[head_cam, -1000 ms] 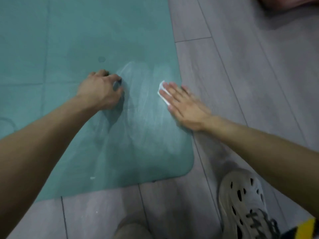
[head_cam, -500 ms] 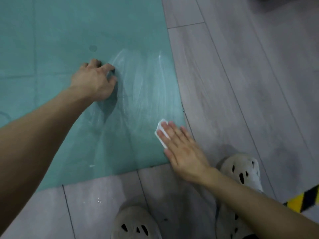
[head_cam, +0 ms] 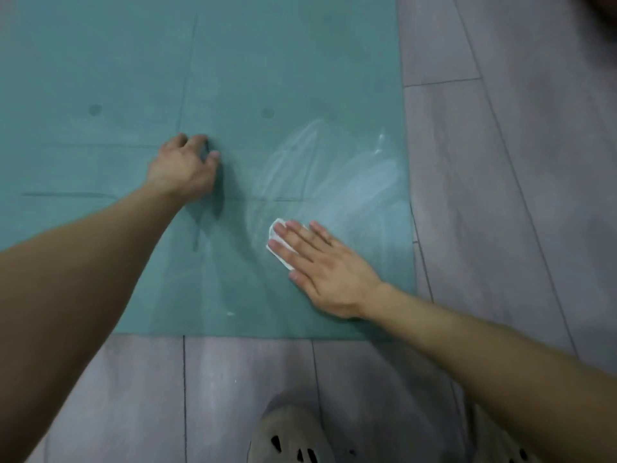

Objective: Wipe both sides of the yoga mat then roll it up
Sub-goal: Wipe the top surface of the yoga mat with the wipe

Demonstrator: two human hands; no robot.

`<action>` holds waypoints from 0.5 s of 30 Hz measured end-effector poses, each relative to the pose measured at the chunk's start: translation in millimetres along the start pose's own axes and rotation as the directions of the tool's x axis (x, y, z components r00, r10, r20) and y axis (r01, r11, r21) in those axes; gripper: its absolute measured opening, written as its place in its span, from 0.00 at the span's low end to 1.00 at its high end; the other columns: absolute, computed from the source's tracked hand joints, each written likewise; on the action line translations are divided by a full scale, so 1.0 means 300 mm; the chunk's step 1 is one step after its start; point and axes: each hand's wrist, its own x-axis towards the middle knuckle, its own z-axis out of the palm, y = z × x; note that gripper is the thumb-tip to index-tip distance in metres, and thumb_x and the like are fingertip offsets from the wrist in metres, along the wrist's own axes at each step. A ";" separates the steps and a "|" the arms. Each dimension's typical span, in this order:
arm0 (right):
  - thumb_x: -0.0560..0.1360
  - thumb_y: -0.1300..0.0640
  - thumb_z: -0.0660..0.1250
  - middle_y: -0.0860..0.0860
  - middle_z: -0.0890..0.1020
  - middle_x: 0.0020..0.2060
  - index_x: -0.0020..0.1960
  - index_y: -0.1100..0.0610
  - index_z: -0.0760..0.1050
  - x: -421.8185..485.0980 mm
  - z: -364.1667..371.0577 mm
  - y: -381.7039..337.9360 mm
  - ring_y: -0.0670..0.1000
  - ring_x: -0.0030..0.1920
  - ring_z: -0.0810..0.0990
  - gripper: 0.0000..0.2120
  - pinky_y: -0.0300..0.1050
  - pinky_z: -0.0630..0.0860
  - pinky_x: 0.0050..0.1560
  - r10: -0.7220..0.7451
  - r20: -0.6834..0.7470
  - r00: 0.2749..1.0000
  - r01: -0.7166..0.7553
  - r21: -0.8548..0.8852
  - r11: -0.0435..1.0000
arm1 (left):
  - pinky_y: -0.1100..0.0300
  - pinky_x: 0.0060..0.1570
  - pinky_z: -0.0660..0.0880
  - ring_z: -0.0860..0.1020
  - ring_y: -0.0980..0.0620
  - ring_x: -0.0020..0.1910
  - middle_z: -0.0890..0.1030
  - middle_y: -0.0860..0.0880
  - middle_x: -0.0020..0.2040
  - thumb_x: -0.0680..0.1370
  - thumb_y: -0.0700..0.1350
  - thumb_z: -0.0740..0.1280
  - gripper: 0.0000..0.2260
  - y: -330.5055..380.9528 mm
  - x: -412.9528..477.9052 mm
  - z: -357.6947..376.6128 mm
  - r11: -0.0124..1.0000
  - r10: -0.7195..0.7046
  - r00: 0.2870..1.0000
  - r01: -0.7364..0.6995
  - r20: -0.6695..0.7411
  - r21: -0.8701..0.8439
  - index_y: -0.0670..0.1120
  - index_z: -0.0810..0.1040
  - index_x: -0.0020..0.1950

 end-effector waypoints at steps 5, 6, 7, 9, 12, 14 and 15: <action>0.86 0.44 0.41 0.50 0.46 0.86 0.87 0.50 0.46 0.253 -0.133 0.408 0.51 0.85 0.42 0.30 0.55 0.41 0.84 0.458 -0.046 0.888 -0.457 0.021 0.889 | 0.40 0.81 0.56 0.56 0.38 0.83 0.59 0.41 0.83 0.81 0.69 0.53 0.33 -0.127 -0.020 0.006 0.989 -0.144 0.989 0.145 -0.015 0.014 0.57 0.58 0.83; 0.86 0.44 0.41 0.51 0.46 0.86 0.87 0.51 0.46 0.303 -0.144 0.438 0.51 0.85 0.42 0.30 0.55 0.40 0.84 0.540 -0.059 0.840 -0.537 0.055 0.842 | 0.40 0.81 0.55 0.55 0.39 0.83 0.57 0.42 0.84 0.81 0.69 0.55 0.33 -0.142 -0.023 0.003 0.986 -0.164 0.986 0.164 -0.012 0.020 0.58 0.57 0.84; 0.85 0.42 0.41 0.52 0.46 0.86 0.87 0.52 0.47 0.348 -0.139 0.437 0.52 0.85 0.42 0.32 0.55 0.40 0.84 0.591 -0.082 0.802 -0.586 0.082 0.806 | 0.40 0.81 0.56 0.55 0.40 0.83 0.56 0.42 0.84 0.81 0.69 0.57 0.33 -0.152 -0.020 -0.004 0.985 -0.173 0.985 0.173 -0.012 0.024 0.60 0.56 0.84; 0.85 0.39 0.42 0.53 0.47 0.86 0.86 0.53 0.49 0.418 -0.111 0.358 0.52 0.85 0.42 0.34 0.56 0.41 0.84 0.588 -0.126 0.799 -0.580 0.096 0.809 | 0.41 0.80 0.59 0.58 0.39 0.82 0.58 0.42 0.83 0.78 0.71 0.63 0.36 -0.152 0.002 -0.029 0.985 -0.173 0.985 0.173 -0.007 0.011 0.62 0.57 0.83; 0.86 0.41 0.45 0.53 0.50 0.86 0.86 0.53 0.52 0.492 -0.072 0.171 0.52 0.85 0.44 0.32 0.55 0.43 0.84 0.285 -0.122 0.951 -0.282 0.035 0.959 | 0.44 0.76 0.67 0.67 0.38 0.78 0.65 0.41 0.80 0.74 0.69 0.71 0.40 -0.117 0.038 -0.092 0.984 -0.175 0.984 0.174 0.034 0.026 0.61 0.61 0.83; 0.86 0.44 0.46 0.52 0.51 0.86 0.86 0.52 0.52 0.520 -0.072 0.104 0.51 0.85 0.45 0.30 0.54 0.43 0.84 0.037 -0.067 0.997 -0.038 -0.012 0.999 | 0.45 0.71 0.71 0.72 0.37 0.74 0.68 0.42 0.78 0.74 0.69 0.72 0.40 -0.105 0.040 -0.118 0.983 -0.169 0.985 0.166 0.040 0.081 0.61 0.62 0.83; 0.87 0.45 0.46 0.50 0.51 0.86 0.86 0.51 0.51 0.533 -0.084 0.125 0.50 0.85 0.46 0.29 0.54 0.43 0.84 -0.056 -0.035 0.998 0.054 -0.039 0.998 | 0.45 0.69 0.72 0.72 0.37 0.73 0.69 0.43 0.78 0.74 0.70 0.71 0.40 -0.103 0.036 -0.123 0.981 -0.164 0.986 0.159 0.035 0.115 0.62 0.62 0.83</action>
